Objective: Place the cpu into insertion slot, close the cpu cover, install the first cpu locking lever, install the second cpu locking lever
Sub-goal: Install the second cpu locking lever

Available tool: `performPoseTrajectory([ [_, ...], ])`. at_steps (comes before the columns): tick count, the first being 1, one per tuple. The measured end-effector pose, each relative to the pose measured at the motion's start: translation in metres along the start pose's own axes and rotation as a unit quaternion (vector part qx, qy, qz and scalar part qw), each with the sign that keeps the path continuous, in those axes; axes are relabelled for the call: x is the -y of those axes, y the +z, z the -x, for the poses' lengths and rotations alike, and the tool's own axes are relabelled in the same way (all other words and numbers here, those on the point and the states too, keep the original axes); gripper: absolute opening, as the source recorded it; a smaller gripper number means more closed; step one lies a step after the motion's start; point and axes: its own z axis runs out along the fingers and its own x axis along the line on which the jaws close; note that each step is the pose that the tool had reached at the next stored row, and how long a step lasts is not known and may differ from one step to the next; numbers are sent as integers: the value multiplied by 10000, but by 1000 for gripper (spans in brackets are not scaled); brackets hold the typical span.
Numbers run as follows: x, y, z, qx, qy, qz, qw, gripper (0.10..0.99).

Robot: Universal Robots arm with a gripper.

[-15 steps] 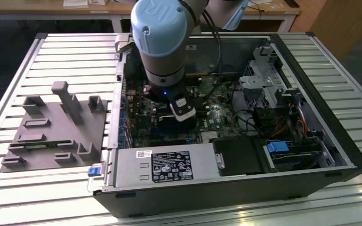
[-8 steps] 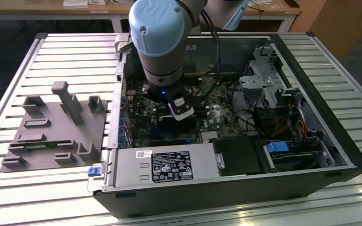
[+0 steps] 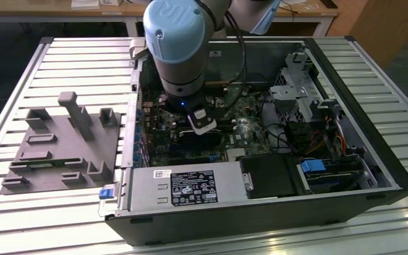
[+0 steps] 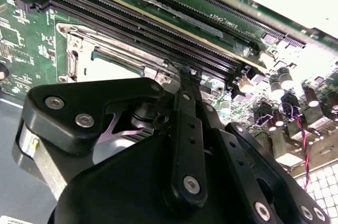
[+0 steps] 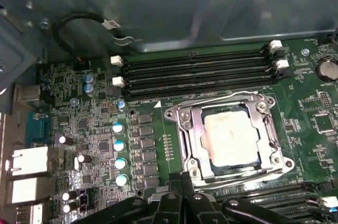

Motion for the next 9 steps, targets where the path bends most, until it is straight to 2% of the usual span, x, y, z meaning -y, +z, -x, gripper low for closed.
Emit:
performPoseTrajectory([
  [9,-5,33,-34,0,0,0,10000,102],
])
